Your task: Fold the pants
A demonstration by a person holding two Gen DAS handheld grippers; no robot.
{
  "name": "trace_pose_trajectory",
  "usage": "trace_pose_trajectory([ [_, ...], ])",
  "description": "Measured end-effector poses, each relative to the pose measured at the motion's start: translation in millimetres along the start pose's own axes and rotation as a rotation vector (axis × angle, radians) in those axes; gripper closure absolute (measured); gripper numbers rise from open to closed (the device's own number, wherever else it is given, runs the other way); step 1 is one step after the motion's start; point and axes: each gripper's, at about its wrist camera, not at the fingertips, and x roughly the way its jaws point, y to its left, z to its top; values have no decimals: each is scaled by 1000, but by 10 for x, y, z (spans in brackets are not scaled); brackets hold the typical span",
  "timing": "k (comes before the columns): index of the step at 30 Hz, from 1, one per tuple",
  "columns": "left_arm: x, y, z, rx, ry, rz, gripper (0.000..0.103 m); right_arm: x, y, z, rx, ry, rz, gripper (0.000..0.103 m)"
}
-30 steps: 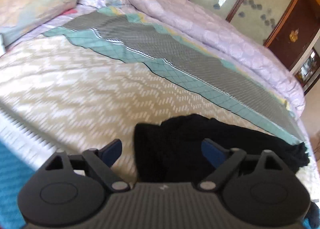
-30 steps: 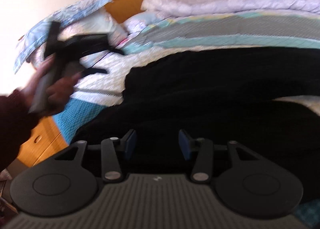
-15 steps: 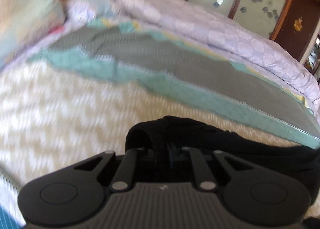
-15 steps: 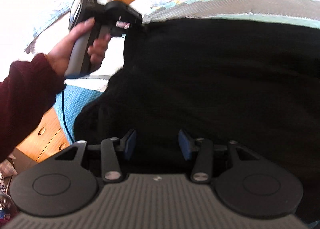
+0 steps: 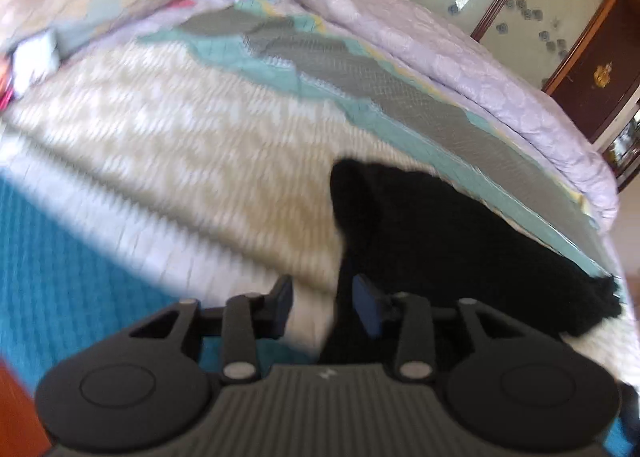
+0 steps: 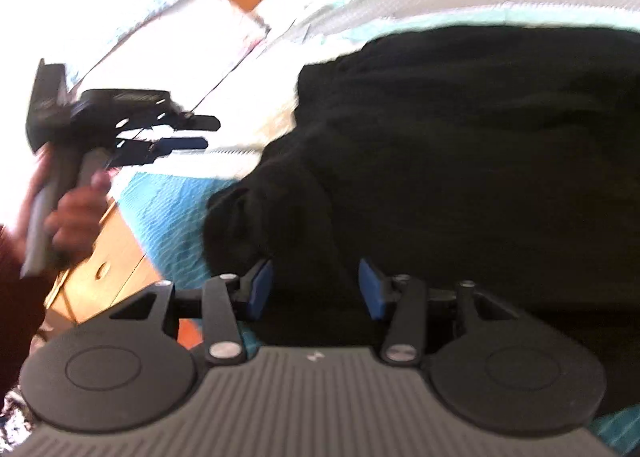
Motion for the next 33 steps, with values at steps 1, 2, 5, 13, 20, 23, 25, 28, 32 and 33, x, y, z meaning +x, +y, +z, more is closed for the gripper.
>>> trace_pose_trajectory([
  [1,-50,3,-91,-13,23,2,50,-10,62,-28,-5,-3,-2,52],
  [2,-69,-12,-154,-25,41,7,45,-39,120,-47,-13,-13,4,52],
  [5,-97,-87,-332,-46,60,-32,36,-178,272,-101,-47,-33,23,52],
  [13,157,-193,-648,-116,135,-58,26,-686,263,-151,-23,-137,-53,52],
  [20,300,-283,-735,-172,128,-37,86,-1160,85,-436,43,-243,-153,52],
  [23,298,-200,-773,-211,142,-5,92,-1537,-249,-632,138,-329,-260,52],
  [25,196,-128,-813,-213,130,8,93,-1875,-585,-810,243,-397,-359,52],
  [28,70,-29,-838,-213,104,9,93,-2409,-1094,-1114,410,-504,-520,52],
  [32,51,2,-871,-215,117,-2,82,-3059,-1646,-1492,605,-652,-709,52],
  [33,61,-7,-883,-224,118,11,67,-3141,-1759,-1535,654,-683,-753,52],
])
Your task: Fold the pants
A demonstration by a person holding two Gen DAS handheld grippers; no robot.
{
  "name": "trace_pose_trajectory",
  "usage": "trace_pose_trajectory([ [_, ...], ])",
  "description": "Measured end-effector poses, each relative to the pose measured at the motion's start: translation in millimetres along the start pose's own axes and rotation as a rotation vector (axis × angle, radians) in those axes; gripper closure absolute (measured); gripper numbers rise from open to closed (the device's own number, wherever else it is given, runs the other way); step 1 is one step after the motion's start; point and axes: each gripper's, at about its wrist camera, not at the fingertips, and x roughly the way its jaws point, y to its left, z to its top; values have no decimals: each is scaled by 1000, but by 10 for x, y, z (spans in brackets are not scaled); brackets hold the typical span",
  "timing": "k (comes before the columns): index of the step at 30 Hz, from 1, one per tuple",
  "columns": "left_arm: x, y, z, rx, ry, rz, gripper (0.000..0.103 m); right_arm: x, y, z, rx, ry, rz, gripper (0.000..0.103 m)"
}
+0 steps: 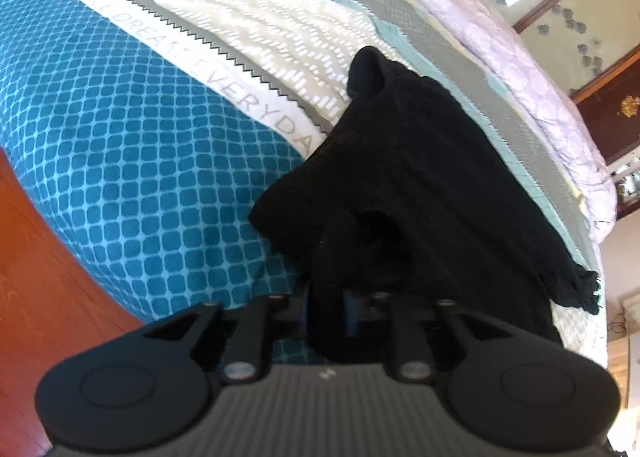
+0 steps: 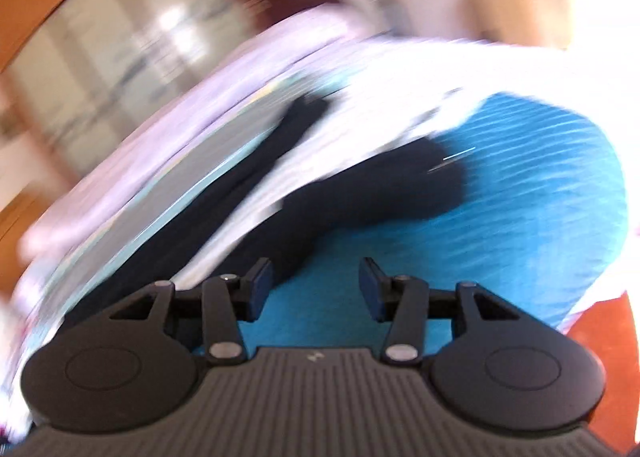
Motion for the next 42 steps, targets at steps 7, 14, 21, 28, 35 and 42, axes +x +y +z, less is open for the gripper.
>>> trace_pose_trajectory([
  [7,117,-160,33,-44,13,26,54,272,-342,504,209,-88,-26,52],
  [14,244,-34,92,-139,60,-7,91,554,-411,336,493,70,69,51],
  [21,47,27,125,-151,46,-23,92,702,-492,651,432,-42,-35,97],
  [28,92,56,89,-129,75,4,92,381,-755,782,166,28,-206,95],
  [35,116,47,75,-110,82,-4,92,192,-1485,630,730,120,-13,90],
  [42,129,93,69,-101,94,-27,92,-434,-1167,912,309,-26,-419,57],
])
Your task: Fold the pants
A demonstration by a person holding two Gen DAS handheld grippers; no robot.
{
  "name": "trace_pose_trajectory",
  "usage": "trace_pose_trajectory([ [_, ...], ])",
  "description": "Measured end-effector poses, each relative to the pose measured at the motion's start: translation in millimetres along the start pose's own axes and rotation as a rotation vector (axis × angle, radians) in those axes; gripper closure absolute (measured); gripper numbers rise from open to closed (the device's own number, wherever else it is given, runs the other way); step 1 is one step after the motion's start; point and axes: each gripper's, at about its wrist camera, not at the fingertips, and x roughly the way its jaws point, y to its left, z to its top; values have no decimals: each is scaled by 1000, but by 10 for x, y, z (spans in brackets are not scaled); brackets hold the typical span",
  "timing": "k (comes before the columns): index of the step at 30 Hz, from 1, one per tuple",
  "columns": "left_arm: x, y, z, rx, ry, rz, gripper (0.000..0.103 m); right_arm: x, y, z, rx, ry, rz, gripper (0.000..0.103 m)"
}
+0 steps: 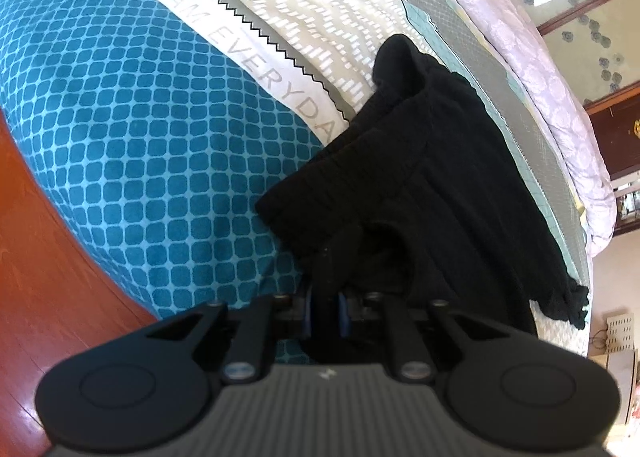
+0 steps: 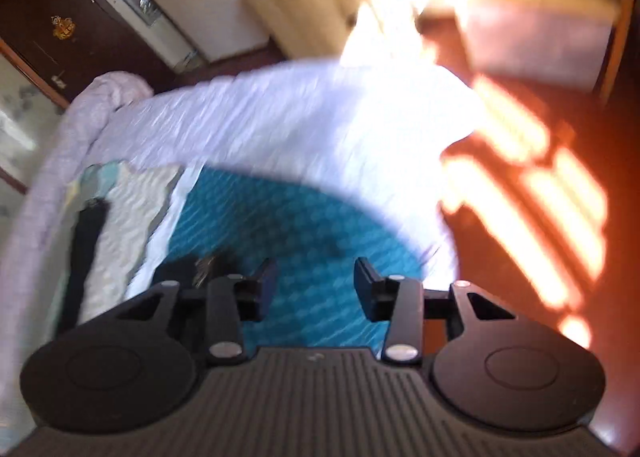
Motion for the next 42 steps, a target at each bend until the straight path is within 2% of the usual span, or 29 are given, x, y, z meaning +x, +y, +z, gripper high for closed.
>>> trace_pose_trajectory([
  [1,0,-4,3,1,2,-3,92,-73,95,21,-40,-35,-8,57],
  [3,7,-4,12,-3,6,-11,92,-89,399,29,-112,-25,62,57],
  [5,5,12,19,-10,8,-24,92,19,777,-35,-150,50,159,55],
  [7,6,33,19,-13,5,-34,92,261,1097,-141,-120,157,219,43],
  [8,11,40,13,-15,4,-38,92,386,1230,-208,-115,189,216,41],
  [9,16,42,9,-16,3,-40,92,530,1363,-269,-147,196,174,36],
  [11,13,38,4,-15,3,-42,92,833,1531,-399,-238,194,20,34],
  [12,7,27,2,-13,3,-41,92,870,1578,-459,-310,159,4,42],
  [13,-4,20,2,-10,2,-42,92,842,1647,-499,-399,114,-42,77],
  [14,-21,7,1,-11,0,-44,92,828,1689,-487,-451,99,-49,79],
  [15,-43,-10,0,-13,-5,-50,92,800,1683,-421,-430,106,-3,89],
  [16,-72,-24,4,-15,-11,-56,92,732,1661,-302,-374,106,48,91],
  [18,-139,-54,14,-18,-25,-67,92,472,1662,-1,-254,31,165,92],
  [22,-272,-135,-26,-15,-46,-110,92,-185,1365,591,14,-92,494,92],
  [24,-299,-176,-83,-3,-47,-125,92,-365,1149,703,74,-120,557,92],
  [25,-293,-199,-125,3,-42,-127,92,-365,1030,701,96,-125,556,92],
  [27,-229,-209,-202,10,-21,-109,92,-248,759,600,111,-113,495,92],
  [30,-45,-151,-303,17,20,-49,92,276,267,233,168,-43,339,92],
  [32,-19,-96,-336,-5,15,-67,92,631,-12,-67,173,15,188,91],
  [33,-33,-94,-333,-9,18,-70,92,696,-139,-179,181,14,176,93],
  [34,-49,-103,-332,-8,21,-67,92,674,-253,-248,223,-12,226,92],
  [35,-64,-114,-336,0,23,-60,92,635,-309,-283,260,-10,236,92],
  [36,-80,-137,-339,12,24,-53,90,623,-340,-283,288,-8,247,82],
  [37,-101,-143,-328,27,25,-44,87,594,-366,-265,304,-12,237,66],
  [38,-118,-166,-327,44,24,-37,84,542,-386,-231,315,-41,196,57],
  [40,-163,-194,-322,73,15,-27,79,411,-453,-138,326,-154,118,55],
  [42,-242,-175,-328,99,6,-23,73,278,-444,-50,285,-196,140,55],
])
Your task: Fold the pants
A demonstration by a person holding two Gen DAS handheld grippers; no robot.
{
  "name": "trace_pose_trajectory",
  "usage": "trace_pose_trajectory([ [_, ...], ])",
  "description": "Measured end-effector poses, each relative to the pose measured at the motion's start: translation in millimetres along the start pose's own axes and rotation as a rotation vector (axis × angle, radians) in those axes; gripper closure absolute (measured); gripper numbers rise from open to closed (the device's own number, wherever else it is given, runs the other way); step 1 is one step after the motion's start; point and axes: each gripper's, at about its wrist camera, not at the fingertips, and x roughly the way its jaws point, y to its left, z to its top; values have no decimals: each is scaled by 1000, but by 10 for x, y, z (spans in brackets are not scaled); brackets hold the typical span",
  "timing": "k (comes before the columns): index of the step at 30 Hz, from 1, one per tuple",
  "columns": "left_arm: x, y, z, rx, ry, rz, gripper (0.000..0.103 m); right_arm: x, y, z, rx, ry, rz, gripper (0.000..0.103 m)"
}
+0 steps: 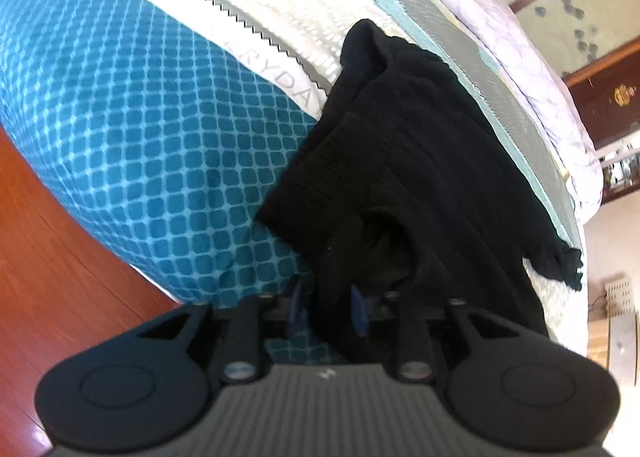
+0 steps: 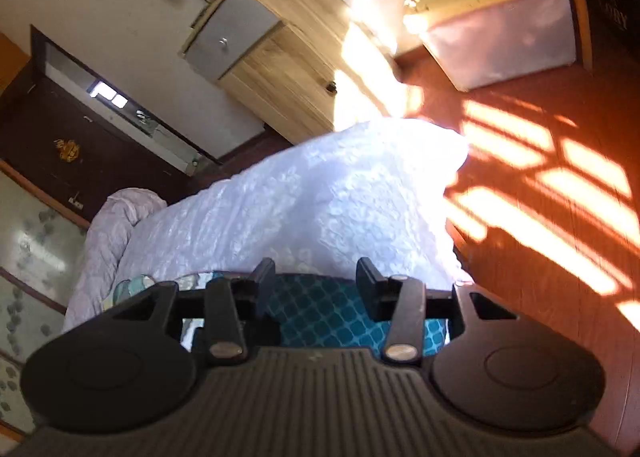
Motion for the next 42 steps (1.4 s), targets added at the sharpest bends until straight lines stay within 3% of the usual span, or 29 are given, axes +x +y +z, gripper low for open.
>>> trace_pose_trajectory([
  [5,-251,155,-53,31,-35,-2,67,-311,456,-115,-176,27,132,55],
  [7,-375,215,-12,24,-86,38,67,-331,675,-326,-221,74,195,55],
  [10,-560,279,153,-1,-154,35,67,-251,1064,-681,-303,170,279,55],
  [16,-648,-82,674,111,-242,52,64,-96,1737,-1110,-422,285,405,55],
  [18,-541,-240,847,154,-253,48,55,-11,1882,-1187,-446,317,423,55],
  [21,-202,-417,1145,205,-265,95,45,176,1997,-1364,-476,388,434,55],
  [25,346,-588,1484,198,-208,147,45,295,2006,-1738,-581,486,432,55],
  [27,591,-680,1589,206,-188,142,45,437,1953,-1868,-627,543,381,56],
  [29,778,-790,1668,231,-180,160,44,591,2022,-1855,-689,542,289,57],
  [32,991,-957,1754,310,-182,182,41,785,2457,-1606,-724,459,338,57],
  [35,1225,-1126,1823,393,-195,211,26,1189,3154,-1494,-774,416,365,54],
  [38,1500,-1224,1893,418,-193,244,26,1816,3736,-1527,-727,415,318,51],
  [40,1618,-1231,1929,408,-195,262,28,2255,4004,-1668,-700,455,296,43],
  [42,1690,-1232,1911,406,-219,291,39,2632,4132,-1855,-681,486,240,42],
])
